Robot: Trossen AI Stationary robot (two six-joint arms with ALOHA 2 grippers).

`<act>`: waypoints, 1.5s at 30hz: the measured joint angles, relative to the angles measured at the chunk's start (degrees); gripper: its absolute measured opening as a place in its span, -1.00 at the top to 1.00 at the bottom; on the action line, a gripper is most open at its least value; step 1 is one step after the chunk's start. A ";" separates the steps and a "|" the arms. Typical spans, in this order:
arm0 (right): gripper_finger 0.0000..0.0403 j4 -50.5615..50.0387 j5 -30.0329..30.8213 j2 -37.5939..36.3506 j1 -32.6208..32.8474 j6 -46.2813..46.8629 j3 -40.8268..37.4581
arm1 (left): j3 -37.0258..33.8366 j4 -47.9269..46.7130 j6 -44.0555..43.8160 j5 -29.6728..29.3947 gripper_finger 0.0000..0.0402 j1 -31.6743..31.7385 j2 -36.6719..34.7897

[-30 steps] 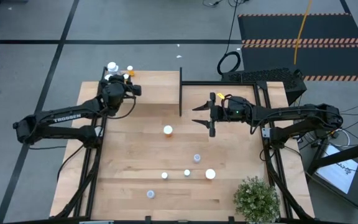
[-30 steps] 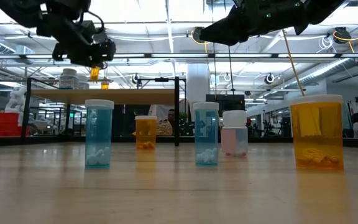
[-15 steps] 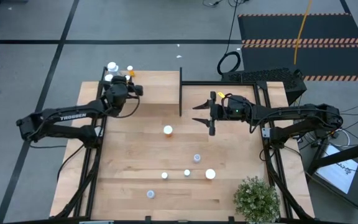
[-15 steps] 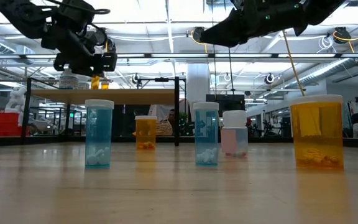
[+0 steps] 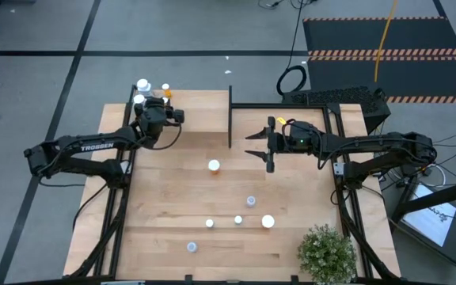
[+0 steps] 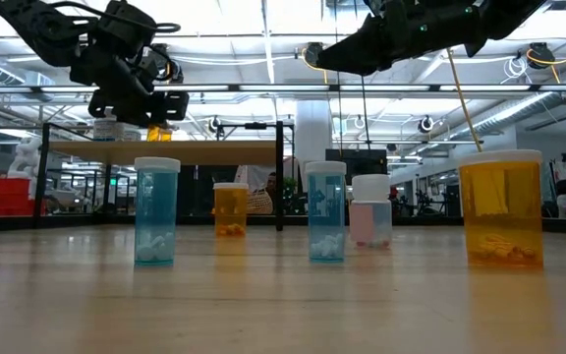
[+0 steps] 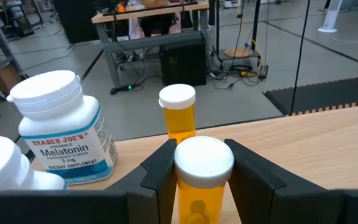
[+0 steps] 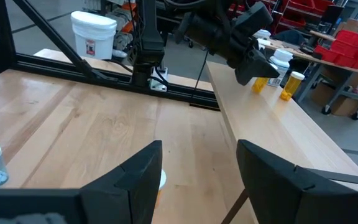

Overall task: Pick and place medicine bottles onto shelf by color
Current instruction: Put the small orange pill bottle on the shelf aligned with the other small orange pill bottle, then put the top transparent pill bottle on the shelf

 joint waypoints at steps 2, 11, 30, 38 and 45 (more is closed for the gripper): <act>-0.01 -0.01 -0.02 0.00 0.00 -0.02 0.00 | 0.00 -0.24 0.32 0.00 0.37 0.00 0.00; -0.01 0.00 -0.04 0.00 0.00 -0.04 0.00 | 0.03 -1.40 0.28 -0.16 0.37 0.74 0.64; -0.01 -0.02 0.01 0.02 0.00 -0.04 0.00 | 0.04 -1.55 -1.29 0.04 0.12 0.92 0.87; -0.01 -0.02 0.01 0.02 0.00 -0.04 0.00 | 0.04 -1.22 -1.43 0.02 -0.07 0.92 0.87; -0.01 -0.02 0.01 0.02 0.00 -0.04 0.00 | 0.20 1.15 1.08 0.00 -0.20 0.92 0.67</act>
